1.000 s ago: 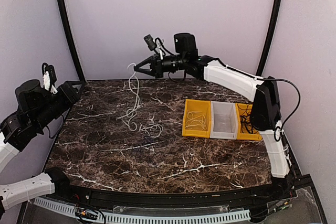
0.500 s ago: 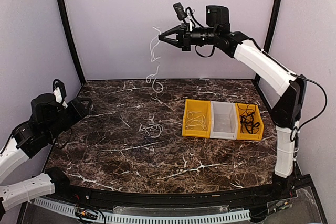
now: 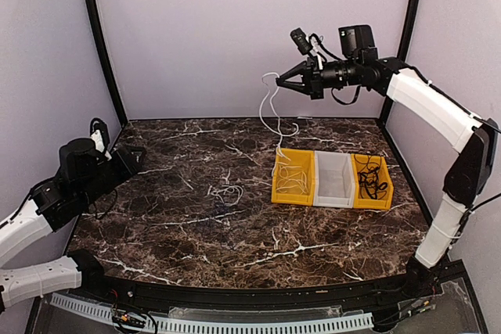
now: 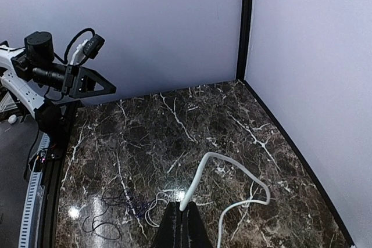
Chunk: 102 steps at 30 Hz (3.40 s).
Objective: Untangle the cables
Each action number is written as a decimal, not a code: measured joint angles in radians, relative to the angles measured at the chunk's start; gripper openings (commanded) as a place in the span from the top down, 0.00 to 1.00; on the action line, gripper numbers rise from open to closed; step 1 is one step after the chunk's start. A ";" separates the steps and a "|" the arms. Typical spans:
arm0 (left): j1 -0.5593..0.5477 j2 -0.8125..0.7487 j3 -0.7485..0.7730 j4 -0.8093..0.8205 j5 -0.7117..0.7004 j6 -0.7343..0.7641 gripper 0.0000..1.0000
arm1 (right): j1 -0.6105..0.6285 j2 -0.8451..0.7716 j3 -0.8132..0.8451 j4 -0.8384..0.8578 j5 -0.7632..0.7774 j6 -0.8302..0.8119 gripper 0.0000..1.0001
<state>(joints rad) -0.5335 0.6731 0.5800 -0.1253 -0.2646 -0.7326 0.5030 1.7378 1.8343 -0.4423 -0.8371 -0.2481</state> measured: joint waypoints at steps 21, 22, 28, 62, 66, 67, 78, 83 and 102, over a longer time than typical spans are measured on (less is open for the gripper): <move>0.000 0.046 -0.007 0.051 0.040 -0.006 0.48 | -0.047 -0.099 -0.115 -0.134 0.135 -0.151 1.00; 0.000 0.046 -0.007 0.051 0.040 -0.006 0.48 | -0.047 -0.100 -0.100 -0.137 0.135 -0.152 1.00; 0.000 0.046 -0.007 0.051 0.040 -0.005 0.48 | -0.048 -0.131 -0.073 -0.152 0.140 -0.162 1.00; 0.000 0.079 -0.013 0.087 0.044 -0.009 0.45 | -0.053 0.136 -0.463 -0.071 0.317 -0.249 1.00; 0.000 0.083 -0.015 0.087 0.039 -0.009 0.45 | -0.047 0.189 -0.449 -0.085 0.348 -0.249 1.00; 0.000 0.084 -0.015 0.087 0.038 -0.008 0.45 | -0.044 0.199 -0.439 -0.093 0.357 -0.250 1.00; 0.000 0.122 -0.015 0.089 0.043 0.010 0.45 | 0.043 0.219 -0.388 -0.180 0.454 -0.272 1.00; 0.000 0.117 -0.016 0.096 0.045 0.017 0.45 | 0.052 0.145 -0.389 -0.251 0.508 -0.272 1.00; 0.000 0.051 -0.064 0.113 0.045 0.034 0.44 | 0.037 0.024 -0.426 -0.431 0.578 -0.303 1.00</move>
<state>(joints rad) -0.5335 0.7246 0.5156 -0.0124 -0.2192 -0.6991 0.5396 1.7622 1.4082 -0.8730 -0.2596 -0.5507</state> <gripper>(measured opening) 0.555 0.013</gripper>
